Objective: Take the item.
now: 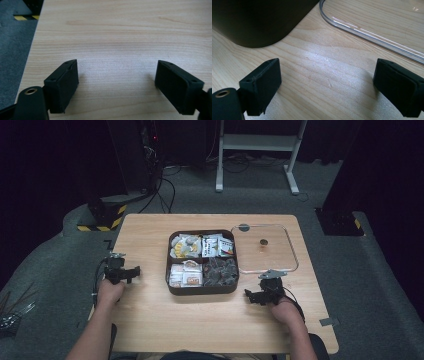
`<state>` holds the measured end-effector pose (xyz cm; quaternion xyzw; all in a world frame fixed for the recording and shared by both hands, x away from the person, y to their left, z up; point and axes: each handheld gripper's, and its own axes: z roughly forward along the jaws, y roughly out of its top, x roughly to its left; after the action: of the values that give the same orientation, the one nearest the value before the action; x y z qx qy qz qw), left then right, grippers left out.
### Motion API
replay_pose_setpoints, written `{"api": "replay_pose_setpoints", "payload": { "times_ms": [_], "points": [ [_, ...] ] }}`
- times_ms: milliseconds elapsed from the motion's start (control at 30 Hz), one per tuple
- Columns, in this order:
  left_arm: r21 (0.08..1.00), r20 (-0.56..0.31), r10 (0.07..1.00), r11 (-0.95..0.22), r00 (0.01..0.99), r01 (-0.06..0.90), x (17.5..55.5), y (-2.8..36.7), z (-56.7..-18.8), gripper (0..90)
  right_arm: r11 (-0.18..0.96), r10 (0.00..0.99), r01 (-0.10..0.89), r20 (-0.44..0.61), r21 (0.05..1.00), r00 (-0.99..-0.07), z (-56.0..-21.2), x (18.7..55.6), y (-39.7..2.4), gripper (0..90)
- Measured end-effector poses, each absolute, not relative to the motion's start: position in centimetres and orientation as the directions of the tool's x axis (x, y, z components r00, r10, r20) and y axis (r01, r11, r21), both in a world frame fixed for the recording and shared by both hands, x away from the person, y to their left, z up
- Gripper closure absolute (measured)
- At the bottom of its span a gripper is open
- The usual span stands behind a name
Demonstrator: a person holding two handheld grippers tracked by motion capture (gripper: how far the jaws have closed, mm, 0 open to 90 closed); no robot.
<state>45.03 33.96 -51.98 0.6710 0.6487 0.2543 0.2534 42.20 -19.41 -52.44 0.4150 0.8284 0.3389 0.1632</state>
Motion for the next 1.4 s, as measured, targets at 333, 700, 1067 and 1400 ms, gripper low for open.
{"api": "replay_pose_setpoints", "payload": {
  "times_ms": [333, 700, 1067, 1400],
  "points": [
    [0.664, -0.136, 0.985, 0.012, 0.105, 0.748, 45.5, 34.8, -50.9, 19.4, 0.39, 0.797, 0.589, 0.062, 0.708, -0.601, -52.4, 42.4, -19.9, 8.0],
    [0.676, -0.111, 0.976, -0.066, 0.189, 0.734, 45.8, 33.6, -49.6, 22.3, 0.436, 0.797, 0.572, -0.002, 0.695, -0.604, -52.5, 42.1, -19.3, 7.9],
    [0.671, -0.096, 0.958, -0.139, 0.271, 0.728, 46.6, 32.7, -48.2, 42.4, 0.44, 0.796, 0.57, -0.007, 0.693, -0.606, -52.5, 42.1, -19.3, 7.8],
    [0.69, -0.127, 0.927, -0.174, 0.354, 0.702, 46.9, 30.7, -47.1, 49.2, 0.438, 0.799, 0.573, -0.006, 0.693, -0.602, -52.4, 42.0, -19.3, 7.9]
  ]
}}
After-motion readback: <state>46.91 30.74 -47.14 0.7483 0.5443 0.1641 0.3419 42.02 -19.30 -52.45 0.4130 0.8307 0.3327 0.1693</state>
